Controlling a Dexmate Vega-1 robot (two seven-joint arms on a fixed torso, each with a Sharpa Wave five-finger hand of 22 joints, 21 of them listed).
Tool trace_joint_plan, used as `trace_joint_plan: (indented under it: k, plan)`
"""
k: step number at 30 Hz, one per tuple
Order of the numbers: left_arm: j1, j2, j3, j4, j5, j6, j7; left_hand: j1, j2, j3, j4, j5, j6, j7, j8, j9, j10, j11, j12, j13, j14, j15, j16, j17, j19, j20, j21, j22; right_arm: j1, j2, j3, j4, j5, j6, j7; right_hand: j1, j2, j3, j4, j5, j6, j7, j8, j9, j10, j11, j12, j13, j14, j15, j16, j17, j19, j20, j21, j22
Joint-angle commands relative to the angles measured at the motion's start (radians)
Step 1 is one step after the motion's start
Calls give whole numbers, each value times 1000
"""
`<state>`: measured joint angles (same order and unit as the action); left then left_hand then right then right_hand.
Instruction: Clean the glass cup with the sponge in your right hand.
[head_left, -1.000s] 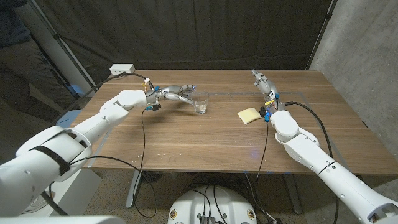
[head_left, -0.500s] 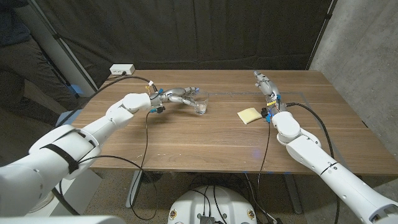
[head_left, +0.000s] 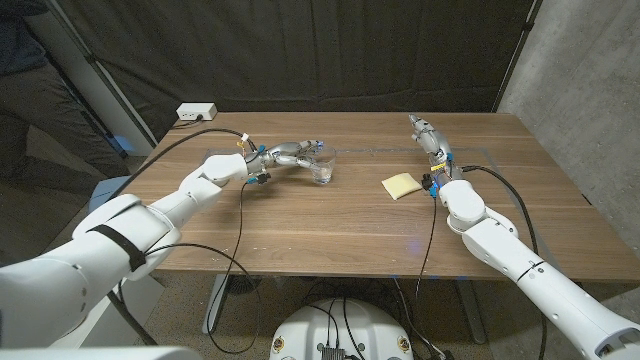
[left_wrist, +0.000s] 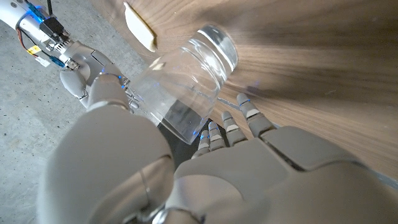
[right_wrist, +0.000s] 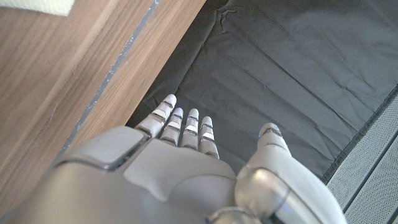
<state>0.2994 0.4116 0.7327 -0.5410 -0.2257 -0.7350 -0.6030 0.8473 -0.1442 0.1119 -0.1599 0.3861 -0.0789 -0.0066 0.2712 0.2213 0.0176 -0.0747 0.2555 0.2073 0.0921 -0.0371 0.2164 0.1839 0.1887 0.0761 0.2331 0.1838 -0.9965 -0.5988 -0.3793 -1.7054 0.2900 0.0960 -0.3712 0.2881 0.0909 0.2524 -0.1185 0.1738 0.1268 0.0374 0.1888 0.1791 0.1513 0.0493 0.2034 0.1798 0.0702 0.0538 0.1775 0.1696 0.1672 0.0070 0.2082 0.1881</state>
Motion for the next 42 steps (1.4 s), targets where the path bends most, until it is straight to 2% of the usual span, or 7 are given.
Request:
trace_joint_plan:
  k: [1,6,11,17,21,30,42]
  plan:
    - [-38,-75,9,120,-28,-30,-27,57,9,-9,2,-13,112,-35,53,10,89,-30,21,5,64,-58,15,4,32,-3,9,7,-13,-4,8,-11,2,0,-8,-3,-10,-7,0,2,12,-1,2,4,6,-3,5,2,6,4,1,3,2,0,8,5]
    - [-43,-85,13,130,-30,-33,-23,101,18,-11,7,-28,203,-80,100,18,173,-90,41,10,132,-103,21,6,71,-6,19,8,-18,-7,12,-17,3,-1,-11,-3,-9,-7,0,2,12,-1,2,4,5,-3,4,2,7,4,1,3,2,0,8,5]
    - [-34,-87,9,124,-33,-42,-1,134,38,-8,16,-46,301,-100,155,27,264,-114,74,19,206,-130,29,14,102,-13,26,11,-21,-8,15,-19,5,-1,-11,-3,-9,-8,0,3,12,-1,2,4,6,-3,5,2,7,5,1,3,2,0,8,5]
    - [-4,-93,-16,110,-58,-46,53,215,117,30,25,-122,487,-104,276,49,455,-123,153,42,395,-166,73,50,183,-48,58,20,-20,-10,14,-16,4,2,-6,-4,-9,-8,1,3,12,-1,2,4,6,-1,4,2,7,5,1,3,3,-1,8,5]
    - [18,-105,-44,107,-92,-36,74,274,152,59,20,-191,646,-125,378,58,618,-129,213,55,567,-183,113,79,250,-79,97,30,-18,-10,13,-15,2,1,-5,-4,-8,-9,1,3,12,0,2,5,5,-3,4,2,6,4,1,3,2,-1,8,5]
    - [21,-111,-61,108,-114,-26,61,294,167,72,20,-195,673,-116,404,60,657,-129,227,61,618,-185,120,95,263,-86,112,36,-15,-26,4,-41,-42,-41,-32,-1,-6,-8,0,3,11,-1,1,5,5,-3,4,2,13,3,3,3,5,-1,10,5]
    - [24,-110,-86,96,-144,-32,31,301,179,81,24,-194,668,-112,414,62,653,-127,225,66,617,-181,110,105,256,-79,117,39,-23,-71,-24,-141,-174,-226,-111,44,-2,7,-25,8,59,-7,18,6,52,2,20,4,66,-7,15,3,26,5,17,5]
